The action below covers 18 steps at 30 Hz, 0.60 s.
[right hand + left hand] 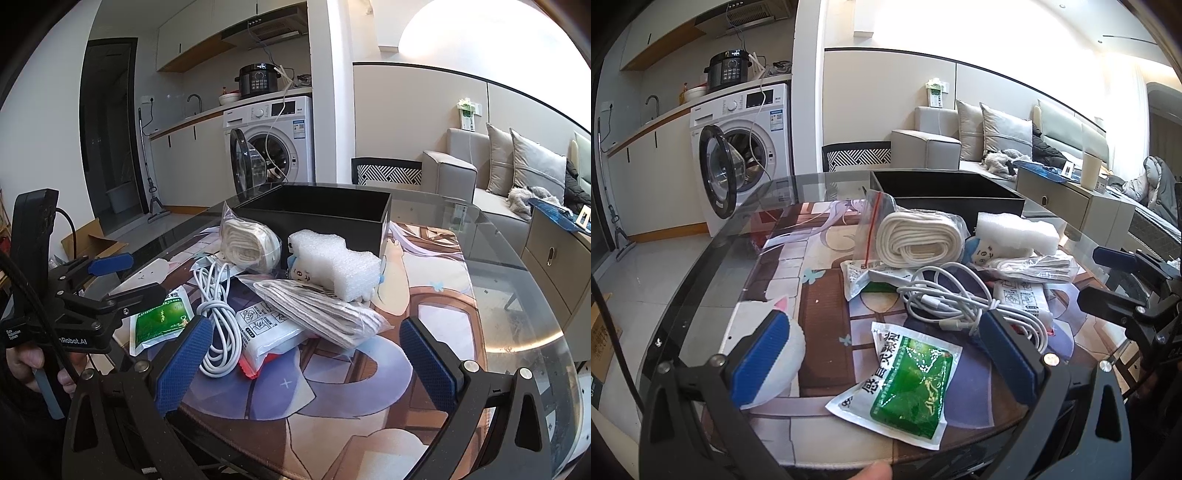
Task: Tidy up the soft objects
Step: 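Move the left gripper toward the green-printed sachet on the table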
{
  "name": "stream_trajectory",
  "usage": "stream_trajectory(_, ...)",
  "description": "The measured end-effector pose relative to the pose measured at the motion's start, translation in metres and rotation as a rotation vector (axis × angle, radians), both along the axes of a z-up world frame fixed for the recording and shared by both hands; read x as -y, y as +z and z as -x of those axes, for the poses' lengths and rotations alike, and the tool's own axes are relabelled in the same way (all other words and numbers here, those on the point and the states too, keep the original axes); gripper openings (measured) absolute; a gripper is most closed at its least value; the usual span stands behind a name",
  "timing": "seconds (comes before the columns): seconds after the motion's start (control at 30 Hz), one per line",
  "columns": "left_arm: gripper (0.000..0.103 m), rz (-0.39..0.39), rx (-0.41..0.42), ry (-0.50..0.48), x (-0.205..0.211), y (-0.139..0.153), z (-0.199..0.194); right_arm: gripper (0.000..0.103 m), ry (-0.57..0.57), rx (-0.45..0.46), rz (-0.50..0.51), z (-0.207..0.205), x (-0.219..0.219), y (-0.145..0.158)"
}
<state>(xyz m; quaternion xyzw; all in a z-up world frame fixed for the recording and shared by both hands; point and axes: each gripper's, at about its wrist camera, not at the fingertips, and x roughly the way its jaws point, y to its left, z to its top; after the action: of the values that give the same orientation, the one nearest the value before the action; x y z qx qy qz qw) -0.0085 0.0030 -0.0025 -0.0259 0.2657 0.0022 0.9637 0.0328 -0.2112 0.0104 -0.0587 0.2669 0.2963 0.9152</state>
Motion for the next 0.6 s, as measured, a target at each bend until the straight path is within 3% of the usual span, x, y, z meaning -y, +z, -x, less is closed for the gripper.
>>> stream_trajectory(0.6,0.103,-0.058,-0.051,-0.047,0.005,-0.013,-0.003,0.103,-0.004,-0.008,0.006,-0.002,0.0,-0.001)
